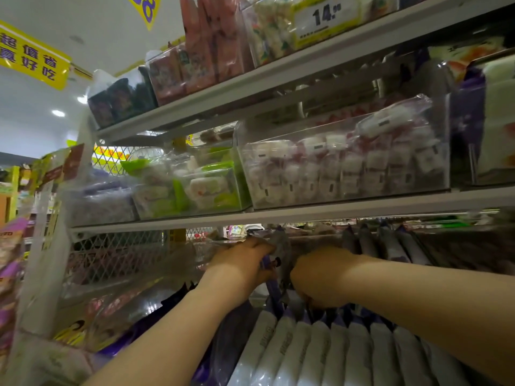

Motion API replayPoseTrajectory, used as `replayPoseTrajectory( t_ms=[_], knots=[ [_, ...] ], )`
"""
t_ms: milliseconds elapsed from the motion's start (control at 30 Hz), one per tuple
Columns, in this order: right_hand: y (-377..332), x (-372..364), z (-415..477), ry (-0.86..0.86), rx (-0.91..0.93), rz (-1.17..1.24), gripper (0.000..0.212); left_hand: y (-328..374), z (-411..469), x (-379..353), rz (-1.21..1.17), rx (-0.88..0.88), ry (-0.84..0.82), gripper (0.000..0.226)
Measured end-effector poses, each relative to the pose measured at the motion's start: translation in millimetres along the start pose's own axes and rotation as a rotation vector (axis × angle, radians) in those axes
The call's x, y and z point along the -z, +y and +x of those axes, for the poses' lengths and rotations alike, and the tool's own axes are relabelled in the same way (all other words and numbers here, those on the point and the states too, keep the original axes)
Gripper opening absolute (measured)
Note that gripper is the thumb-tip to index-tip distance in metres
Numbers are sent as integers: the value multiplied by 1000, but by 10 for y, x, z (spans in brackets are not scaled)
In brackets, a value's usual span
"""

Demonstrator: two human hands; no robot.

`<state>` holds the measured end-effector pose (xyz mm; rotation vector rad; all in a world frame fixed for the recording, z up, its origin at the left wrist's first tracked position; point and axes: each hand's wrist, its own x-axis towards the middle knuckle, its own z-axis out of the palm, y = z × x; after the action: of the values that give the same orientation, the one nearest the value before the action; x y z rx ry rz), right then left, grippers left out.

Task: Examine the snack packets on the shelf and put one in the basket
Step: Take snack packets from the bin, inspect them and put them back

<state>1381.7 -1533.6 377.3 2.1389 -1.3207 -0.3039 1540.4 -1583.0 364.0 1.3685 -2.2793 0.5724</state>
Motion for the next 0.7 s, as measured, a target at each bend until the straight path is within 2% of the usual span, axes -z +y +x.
replayPoseTrajectory(
  t_ms=[67, 133, 200, 333, 500, 600, 700],
  knots=[
    [-26, -1, 22, 18, -13, -29, 17, 26, -29, 38, 10, -17, -10, 59],
    [-6, 16, 10, 51, -27, -25, 13, 55, -43, 60, 28, -32, -6, 62],
    [77, 34, -28, 174, -62, 33, 8, 77, -58, 67, 66, -42, 13, 64],
    [253, 0, -112, 425, -195, 41, 21, 115, -126, 42, 198, -139, 118, 63],
    [168, -79, -199, 729, -230, 291, 20, 176, -233, -51, 174, -175, 134, 59],
    [123, -122, -273, 694, -174, 439, 11, 200, -307, -93, 167, -132, 72, 70],
    [108, -117, -387, 687, -214, 618, 24, 231, -376, -58, 202, -115, 36, 79]
  ],
)
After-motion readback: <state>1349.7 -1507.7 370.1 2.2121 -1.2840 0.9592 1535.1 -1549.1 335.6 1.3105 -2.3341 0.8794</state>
